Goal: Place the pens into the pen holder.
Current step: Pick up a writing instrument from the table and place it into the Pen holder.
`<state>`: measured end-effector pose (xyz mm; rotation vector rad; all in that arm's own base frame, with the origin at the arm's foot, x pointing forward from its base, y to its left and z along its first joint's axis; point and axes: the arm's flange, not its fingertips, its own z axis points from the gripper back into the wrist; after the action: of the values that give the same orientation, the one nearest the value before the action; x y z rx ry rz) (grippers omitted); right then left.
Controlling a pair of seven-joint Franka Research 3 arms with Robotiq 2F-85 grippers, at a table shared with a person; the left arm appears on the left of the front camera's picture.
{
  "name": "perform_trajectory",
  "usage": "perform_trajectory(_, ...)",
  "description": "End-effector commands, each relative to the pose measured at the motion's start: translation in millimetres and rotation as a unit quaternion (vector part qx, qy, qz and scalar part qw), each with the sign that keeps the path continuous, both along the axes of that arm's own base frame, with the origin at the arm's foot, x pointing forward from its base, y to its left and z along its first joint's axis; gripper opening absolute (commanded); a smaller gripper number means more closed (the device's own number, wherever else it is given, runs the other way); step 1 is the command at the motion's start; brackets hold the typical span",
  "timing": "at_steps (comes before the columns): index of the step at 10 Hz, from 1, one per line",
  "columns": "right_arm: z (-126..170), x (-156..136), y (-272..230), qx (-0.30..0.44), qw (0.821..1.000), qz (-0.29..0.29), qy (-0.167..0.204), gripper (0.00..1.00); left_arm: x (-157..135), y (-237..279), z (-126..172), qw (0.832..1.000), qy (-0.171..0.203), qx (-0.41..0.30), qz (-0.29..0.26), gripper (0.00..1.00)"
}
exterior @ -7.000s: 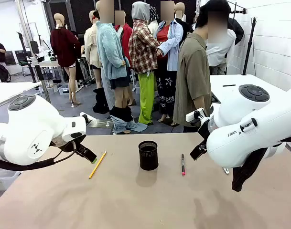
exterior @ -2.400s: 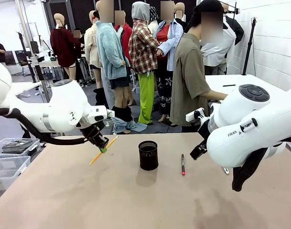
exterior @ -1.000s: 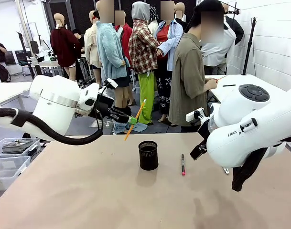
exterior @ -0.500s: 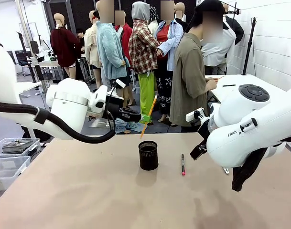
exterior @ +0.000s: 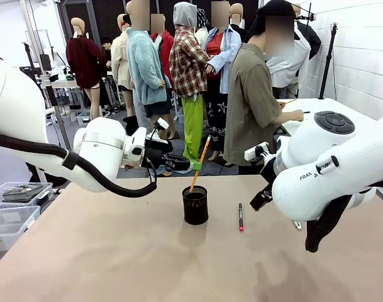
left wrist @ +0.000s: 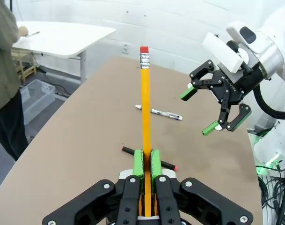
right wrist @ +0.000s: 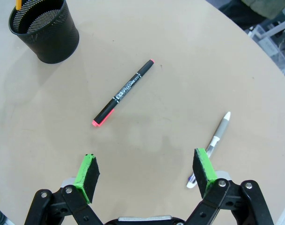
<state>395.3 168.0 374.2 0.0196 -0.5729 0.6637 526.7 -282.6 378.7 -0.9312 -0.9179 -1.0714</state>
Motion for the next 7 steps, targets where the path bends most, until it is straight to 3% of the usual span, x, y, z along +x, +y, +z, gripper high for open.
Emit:
perform_trajectory(1,0,0,0,0.000,1.000,0.000,0.000,1.00,-6,-1,-9,0.999,-0.032,-0.030,-0.008,0.00)
perform_trajectory(2,0,0,0,0.000,1.000,0.000,0.000,1.00,-5,-2,-15,0.999,-0.008,-0.033,-0.013,0.00)
perform_trajectory(7,0,0,0,0.000,1.000,0.000,0.000,1.00,13,0,-50,0.999,-0.047,0.008,-0.008,0.00)
